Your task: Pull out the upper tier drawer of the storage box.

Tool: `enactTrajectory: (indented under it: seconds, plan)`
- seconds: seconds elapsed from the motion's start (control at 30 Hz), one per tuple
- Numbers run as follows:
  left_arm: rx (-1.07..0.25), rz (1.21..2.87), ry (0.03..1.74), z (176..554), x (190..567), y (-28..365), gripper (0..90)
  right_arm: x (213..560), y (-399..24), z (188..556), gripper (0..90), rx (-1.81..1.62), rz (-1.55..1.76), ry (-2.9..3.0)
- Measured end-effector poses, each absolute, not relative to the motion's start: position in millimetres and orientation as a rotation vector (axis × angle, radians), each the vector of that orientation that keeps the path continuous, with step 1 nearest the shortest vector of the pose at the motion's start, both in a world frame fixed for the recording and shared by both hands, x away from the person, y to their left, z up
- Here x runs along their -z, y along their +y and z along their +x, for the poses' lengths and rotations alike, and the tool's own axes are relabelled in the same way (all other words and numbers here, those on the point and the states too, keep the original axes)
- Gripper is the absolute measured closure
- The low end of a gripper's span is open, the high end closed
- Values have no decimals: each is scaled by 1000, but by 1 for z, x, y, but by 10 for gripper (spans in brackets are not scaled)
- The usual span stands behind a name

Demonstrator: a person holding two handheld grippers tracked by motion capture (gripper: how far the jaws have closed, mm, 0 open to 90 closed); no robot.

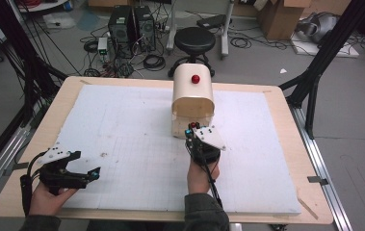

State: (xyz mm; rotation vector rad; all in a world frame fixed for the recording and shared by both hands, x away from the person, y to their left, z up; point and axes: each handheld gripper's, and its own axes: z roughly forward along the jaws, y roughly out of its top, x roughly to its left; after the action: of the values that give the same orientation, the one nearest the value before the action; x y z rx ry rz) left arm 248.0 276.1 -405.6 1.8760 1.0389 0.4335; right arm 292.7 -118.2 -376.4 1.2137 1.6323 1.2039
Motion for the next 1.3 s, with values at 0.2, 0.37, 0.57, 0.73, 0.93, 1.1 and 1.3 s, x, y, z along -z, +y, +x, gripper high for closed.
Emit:
enactTrajectory:
  seconds: [0.2, 0.37, 0.57, 0.73, 0.93, 1.1, 1.3]
  plan:
    - [-435, 1879, 1037, 248, 406, 276, 17, 377, -120, 285, 726, -1208, 1205, 1635]
    - [-434, 1879, 1037, 248, 406, 276, 17, 376, -120, 282, 726, -1214, 1203, 1642]
    - [-432, 1881, 1032, 248, 406, 275, 17, 377, -122, 277, 726, -1228, 1205, 1643]
    - [-435, 1881, 1032, 248, 405, 274, 17, 376, -123, 273, 726, -1232, 1202, 1649]
    - [-437, 1883, 1028, 248, 405, 274, 17, 377, -123, 268, 726, -1235, 1194, 1652]
    - [-437, 1884, 1028, 248, 405, 274, 17, 377, -124, 265, 726, -1238, 1192, 1650]
    - [-437, 1883, 1028, 248, 405, 273, 17, 377, -125, 261, 725, -1242, 1189, 1654]
